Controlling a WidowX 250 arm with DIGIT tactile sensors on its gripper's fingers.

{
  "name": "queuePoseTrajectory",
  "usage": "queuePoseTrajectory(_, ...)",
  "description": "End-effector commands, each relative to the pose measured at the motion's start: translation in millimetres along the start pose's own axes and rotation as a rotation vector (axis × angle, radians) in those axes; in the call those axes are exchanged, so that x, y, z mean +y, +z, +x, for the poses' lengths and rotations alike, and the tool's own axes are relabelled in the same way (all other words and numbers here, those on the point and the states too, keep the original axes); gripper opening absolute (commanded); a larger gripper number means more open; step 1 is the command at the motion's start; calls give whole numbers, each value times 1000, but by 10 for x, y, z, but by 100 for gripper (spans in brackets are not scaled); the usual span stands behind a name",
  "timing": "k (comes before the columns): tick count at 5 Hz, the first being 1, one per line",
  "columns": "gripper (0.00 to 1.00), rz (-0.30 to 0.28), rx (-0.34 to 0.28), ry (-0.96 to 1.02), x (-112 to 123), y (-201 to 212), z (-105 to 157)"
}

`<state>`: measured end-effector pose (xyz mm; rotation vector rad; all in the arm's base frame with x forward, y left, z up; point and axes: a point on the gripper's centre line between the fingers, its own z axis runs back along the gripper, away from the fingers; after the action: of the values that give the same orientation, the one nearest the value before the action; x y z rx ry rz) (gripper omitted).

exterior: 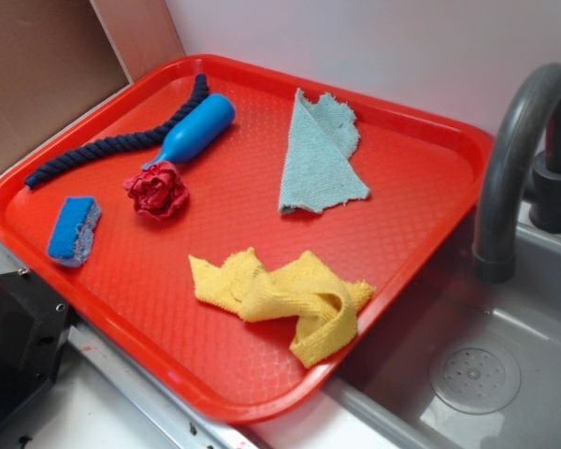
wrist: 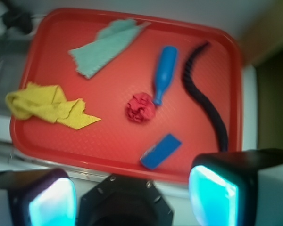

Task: Grab the blue rope.

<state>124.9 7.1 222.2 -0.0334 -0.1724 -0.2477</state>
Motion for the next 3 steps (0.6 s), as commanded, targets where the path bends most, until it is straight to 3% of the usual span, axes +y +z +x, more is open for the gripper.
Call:
queuePoseTrajectory(1, 100, -72, -32, -247, 609, -468, 235)
queuePoseTrajectory(3, 100, -29, -13, -375, 959, -815, 421)
